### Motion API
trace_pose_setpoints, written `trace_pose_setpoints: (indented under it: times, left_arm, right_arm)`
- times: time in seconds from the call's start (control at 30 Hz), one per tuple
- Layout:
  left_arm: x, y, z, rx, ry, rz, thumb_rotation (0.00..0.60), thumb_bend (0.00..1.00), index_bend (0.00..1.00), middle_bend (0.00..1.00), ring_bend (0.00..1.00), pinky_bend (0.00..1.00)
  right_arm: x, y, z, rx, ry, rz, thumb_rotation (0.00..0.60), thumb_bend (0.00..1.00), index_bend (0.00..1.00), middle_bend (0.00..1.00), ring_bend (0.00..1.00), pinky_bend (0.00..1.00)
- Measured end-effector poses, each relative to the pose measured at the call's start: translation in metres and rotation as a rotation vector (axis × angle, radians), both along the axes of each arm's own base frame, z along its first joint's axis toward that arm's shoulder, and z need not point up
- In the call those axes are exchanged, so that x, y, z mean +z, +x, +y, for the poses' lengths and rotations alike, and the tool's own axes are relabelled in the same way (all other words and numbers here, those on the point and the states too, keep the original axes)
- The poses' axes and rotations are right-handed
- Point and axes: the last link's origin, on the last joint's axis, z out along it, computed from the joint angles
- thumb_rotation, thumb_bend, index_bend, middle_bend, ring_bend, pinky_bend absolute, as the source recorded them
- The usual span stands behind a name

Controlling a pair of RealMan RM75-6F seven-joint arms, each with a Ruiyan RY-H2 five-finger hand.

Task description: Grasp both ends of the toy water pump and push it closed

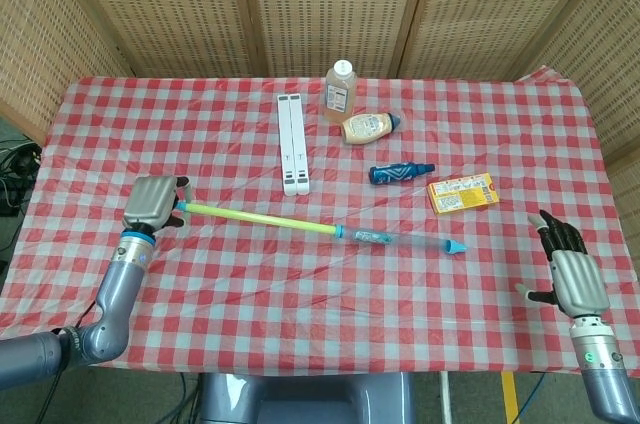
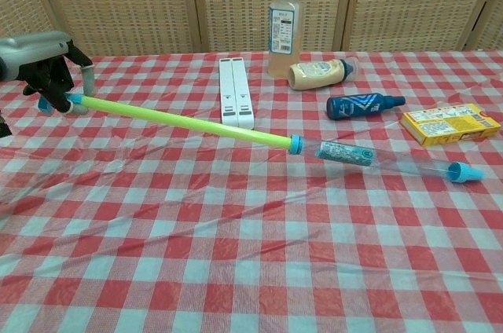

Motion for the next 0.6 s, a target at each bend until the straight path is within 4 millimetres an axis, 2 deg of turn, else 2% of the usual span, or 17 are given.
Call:
trace_pose_setpoints:
  times: [0.1,0.3,0.5,0.6]
  left_arm:
    - [0.009,0.002,-0.002,-0.007,0.021,-0.026,0.6,0.64,0.88,0.95,0.89,0.77]
    - [0.027,0.013,-0.004,-0.048,0.071,-0.096,0.6,0.63,0.88,0.96,0.89,0.77]
    - [0.036,0.022,-0.005,-0.095,0.117,-0.164,0.6,0.62,0.88,0.96,0.9,0.77]
    - [0.039,0.027,-0.005,-0.123,0.135,-0.188,0.6,0.62,0.88,0.96,0.9,0.77]
  right_arm:
    - [0.004,0.006,-0.003,0.017,-0.048,-0.03,0.6,0.17,0.23,0.37,0.35,0.32]
    - [0.011,0.028,-0.012,0.045,-0.101,-0.058,0.6,0.21,0.26,0.61,0.61,0.42]
    - [0.013,0.045,-0.02,0.028,-0.097,-0.066,0.6,0.23,0.29,0.8,0.79,0.49]
    - [0.011,0.051,-0.022,0.015,-0.081,-0.072,0.6,0.23,0.3,0.85,0.84,0.5]
